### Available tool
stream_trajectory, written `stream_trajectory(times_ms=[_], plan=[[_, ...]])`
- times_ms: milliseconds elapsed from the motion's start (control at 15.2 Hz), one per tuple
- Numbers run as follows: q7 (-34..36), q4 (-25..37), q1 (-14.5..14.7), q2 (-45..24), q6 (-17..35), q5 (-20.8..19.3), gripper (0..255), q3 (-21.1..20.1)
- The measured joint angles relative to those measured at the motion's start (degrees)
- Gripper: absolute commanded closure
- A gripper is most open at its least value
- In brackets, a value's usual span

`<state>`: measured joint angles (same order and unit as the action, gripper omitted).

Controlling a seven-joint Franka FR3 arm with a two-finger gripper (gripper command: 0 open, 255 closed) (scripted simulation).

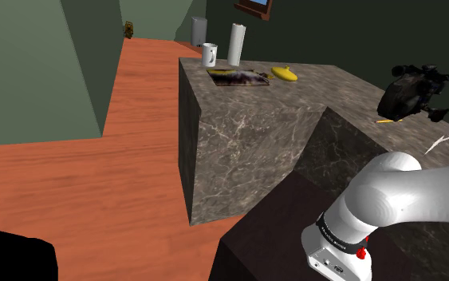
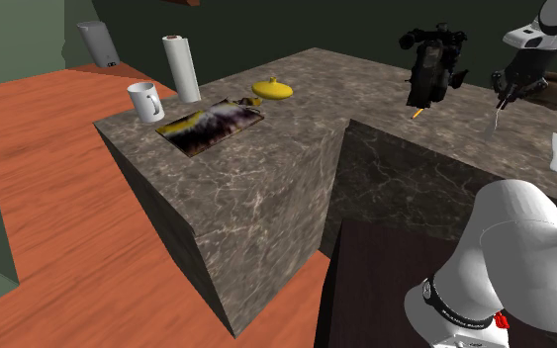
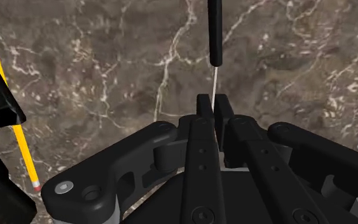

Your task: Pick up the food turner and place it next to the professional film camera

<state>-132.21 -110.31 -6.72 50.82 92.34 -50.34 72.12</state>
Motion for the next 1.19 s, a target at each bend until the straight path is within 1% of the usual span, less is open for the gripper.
stream_trajectory(times_ms=[330,528,924,990,1188], plan=[[0.9,-2.6,-0.1,0.9,2.6,-1.6,255,1.9],[1.5,-4.6,-0.6,1.6,4.1,-2.6,255,2.6],[1.6,-4.8,-0.6,1.7,4.6,-3.0,255,3.0],[1.6,-4.8,-0.5,1.7,4.6,-3.0,0,3.1],[1.6,-4.9,-0.5,1.8,4.6,-2.9,0,3.2]])
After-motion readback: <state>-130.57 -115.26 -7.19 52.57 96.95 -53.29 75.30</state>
